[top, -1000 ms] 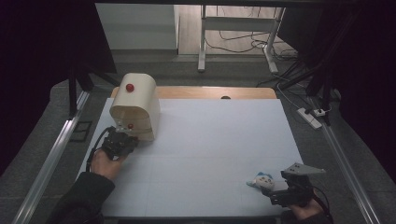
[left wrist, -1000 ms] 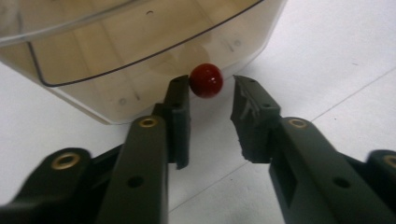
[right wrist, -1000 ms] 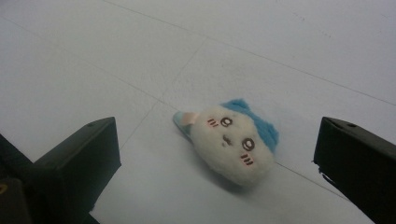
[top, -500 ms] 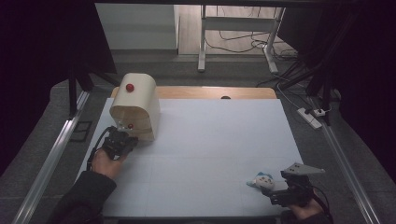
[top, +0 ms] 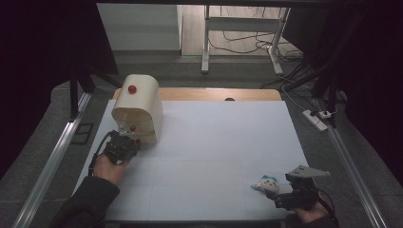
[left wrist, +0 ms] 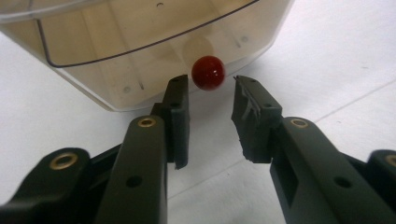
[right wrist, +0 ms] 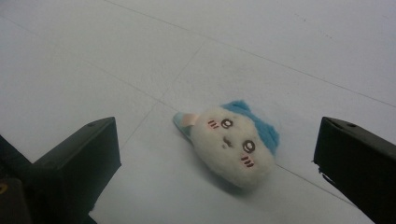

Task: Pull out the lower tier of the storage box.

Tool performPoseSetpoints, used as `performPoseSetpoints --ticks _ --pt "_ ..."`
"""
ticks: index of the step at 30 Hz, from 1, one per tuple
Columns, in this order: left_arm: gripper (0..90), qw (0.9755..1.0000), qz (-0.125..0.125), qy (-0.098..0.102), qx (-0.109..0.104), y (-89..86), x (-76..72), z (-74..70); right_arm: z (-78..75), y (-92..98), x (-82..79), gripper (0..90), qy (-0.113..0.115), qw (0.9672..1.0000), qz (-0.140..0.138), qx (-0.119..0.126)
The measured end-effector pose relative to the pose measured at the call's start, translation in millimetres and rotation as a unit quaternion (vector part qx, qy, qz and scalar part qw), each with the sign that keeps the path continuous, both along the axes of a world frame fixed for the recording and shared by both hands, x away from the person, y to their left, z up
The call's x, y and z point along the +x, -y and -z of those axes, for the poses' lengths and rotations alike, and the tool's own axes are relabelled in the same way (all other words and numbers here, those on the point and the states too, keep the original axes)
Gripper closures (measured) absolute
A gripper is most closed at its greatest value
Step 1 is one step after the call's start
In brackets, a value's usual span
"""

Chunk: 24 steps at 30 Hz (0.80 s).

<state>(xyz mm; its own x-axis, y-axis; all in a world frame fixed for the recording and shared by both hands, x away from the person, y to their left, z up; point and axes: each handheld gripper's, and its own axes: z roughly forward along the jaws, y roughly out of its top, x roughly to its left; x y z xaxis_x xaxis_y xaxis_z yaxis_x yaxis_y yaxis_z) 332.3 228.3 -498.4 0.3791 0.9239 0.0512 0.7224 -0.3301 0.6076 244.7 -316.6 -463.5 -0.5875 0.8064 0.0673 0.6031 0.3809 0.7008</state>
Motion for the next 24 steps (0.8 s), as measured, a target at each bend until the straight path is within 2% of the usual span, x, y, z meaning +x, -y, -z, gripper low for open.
performPoseSetpoints --ticks 5,8,11,13,18,24 --pt "71.7 0.9998 -0.018 -0.004 0.005 5.5 2.6 0.3 -0.3 -0.1 -0.5 0.0 0.002 1.0 -0.004 -0.001" --pt "71.8 0.9995 -0.033 -0.003 -0.005 6.5 2.1 -0.4 -0.1 0.4 -0.1 0.0 0.003 1.0 -0.006 0.004" --pt "71.9 0.9991 -0.041 -0.004 -0.006 7.9 2.0 -0.9 -0.2 0.3 0.1 0.0 0.001 1.0 -0.007 0.003" --pt "73.3 0.9987 -0.049 -0.01 -0.013 8.1 2.8 -1.8 -0.2 -0.1 0.4 0.0 0.001 1.0 -0.007 0.003" --pt "74.0 0.9987 -0.047 -0.016 -0.01 8.1 2.0 -2.6 -0.3 -0.5 0.6 0.0 0.0 1.0 -0.009 0.003" --pt "74.0 0.9985 -0.04 -0.028 -0.023 4.6 -7.1 -4.0 -0.5 -0.2 0.3 0.0 0.001 1.0 -0.008 0.004"
